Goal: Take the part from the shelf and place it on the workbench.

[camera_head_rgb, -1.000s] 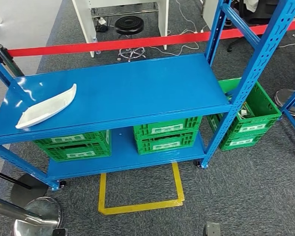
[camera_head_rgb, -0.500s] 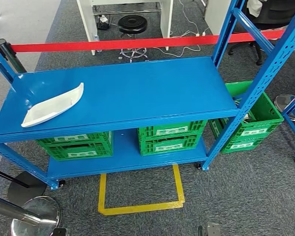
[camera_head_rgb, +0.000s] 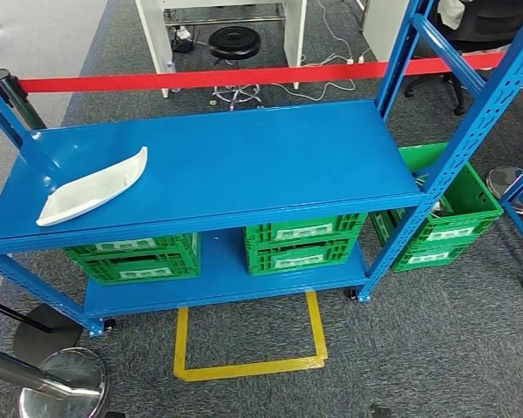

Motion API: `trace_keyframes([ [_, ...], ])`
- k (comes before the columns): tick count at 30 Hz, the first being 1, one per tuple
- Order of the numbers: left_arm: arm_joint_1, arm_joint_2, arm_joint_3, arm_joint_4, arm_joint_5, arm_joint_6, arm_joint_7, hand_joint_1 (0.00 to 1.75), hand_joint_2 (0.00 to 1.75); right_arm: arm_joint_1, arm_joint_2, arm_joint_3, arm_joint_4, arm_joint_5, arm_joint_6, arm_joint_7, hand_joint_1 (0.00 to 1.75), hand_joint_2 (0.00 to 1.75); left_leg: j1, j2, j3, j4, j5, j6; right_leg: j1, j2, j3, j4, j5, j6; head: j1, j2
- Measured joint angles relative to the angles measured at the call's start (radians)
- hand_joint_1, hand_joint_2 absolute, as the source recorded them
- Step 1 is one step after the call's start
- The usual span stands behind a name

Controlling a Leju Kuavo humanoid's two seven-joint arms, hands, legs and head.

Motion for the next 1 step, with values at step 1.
trace_keyframes([
  [1, 0.002, 0.002, -0.007, 0.000, 0.004, 0.000, 0.008, 0.00, 0.00, 0.002, -0.002, 0.011, -0.001, -0.008, 0.002, 0.007, 0.00, 0.00, 0.000, 0.000, 0.000, 0.000, 0.000, 0.000, 0.000, 0.000, 0.000, 0.000, 0.000, 0.000, 0.000, 0.000],
])
